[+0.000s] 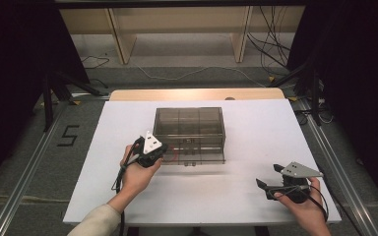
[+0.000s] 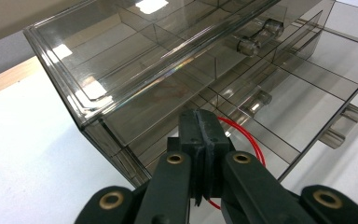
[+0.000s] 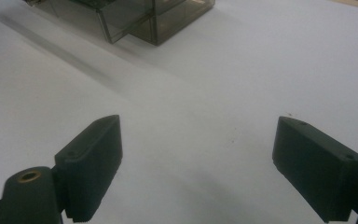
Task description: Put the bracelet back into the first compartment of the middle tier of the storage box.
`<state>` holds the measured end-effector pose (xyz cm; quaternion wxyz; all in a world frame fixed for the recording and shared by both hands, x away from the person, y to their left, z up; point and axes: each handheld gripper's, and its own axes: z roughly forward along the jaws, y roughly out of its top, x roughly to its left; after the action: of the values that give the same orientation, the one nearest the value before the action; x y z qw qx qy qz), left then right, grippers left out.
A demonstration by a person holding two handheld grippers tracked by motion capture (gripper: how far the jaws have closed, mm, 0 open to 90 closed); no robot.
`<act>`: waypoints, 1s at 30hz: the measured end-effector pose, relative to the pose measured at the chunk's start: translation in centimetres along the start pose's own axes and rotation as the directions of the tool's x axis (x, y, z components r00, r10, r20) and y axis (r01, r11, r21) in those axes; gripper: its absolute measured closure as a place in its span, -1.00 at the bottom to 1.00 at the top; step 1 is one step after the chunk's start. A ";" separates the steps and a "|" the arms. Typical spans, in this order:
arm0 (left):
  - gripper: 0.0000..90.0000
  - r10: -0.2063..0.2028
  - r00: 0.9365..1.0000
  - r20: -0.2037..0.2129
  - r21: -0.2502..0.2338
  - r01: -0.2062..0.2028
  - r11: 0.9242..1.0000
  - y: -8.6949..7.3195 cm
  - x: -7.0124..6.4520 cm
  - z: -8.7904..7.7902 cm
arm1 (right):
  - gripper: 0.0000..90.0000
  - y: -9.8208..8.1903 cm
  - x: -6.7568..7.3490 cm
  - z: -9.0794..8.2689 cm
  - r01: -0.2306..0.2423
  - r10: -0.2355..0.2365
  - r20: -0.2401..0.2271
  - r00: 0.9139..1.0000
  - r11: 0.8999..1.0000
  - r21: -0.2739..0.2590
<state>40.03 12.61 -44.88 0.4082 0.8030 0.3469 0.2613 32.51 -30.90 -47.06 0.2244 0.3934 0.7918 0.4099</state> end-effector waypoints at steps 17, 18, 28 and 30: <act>0.99 0.015 1.000 0.017 0.020 -0.015 1.000 0.0 -0.3 0.3 | -0.63 0.0 0.0 0.0 0.000 0.000 0.000 1.000 1.000 0.000; 0.99 0.015 1.000 0.018 0.021 -0.016 1.000 -0.1 -0.3 0.3 | -0.63 0.0 0.0 0.0 0.000 0.000 0.000 1.000 1.000 0.001; 0.99 0.023 0.999 0.026 0.034 -0.023 0.999 -0.1 -0.5 0.5 | -0.63 0.0 0.0 0.0 0.000 0.000 0.001 1.000 1.000 0.004; 0.99 0.019 0.999 0.028 0.034 -0.020 0.999 -0.1 -0.5 0.5 | -0.63 0.0 0.0 0.0 -0.001 0.001 0.000 1.000 1.000 0.001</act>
<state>40.03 12.02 -45.33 0.3967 0.8167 0.3377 0.2481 32.49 -30.88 -47.06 0.2239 0.3938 0.7920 0.4094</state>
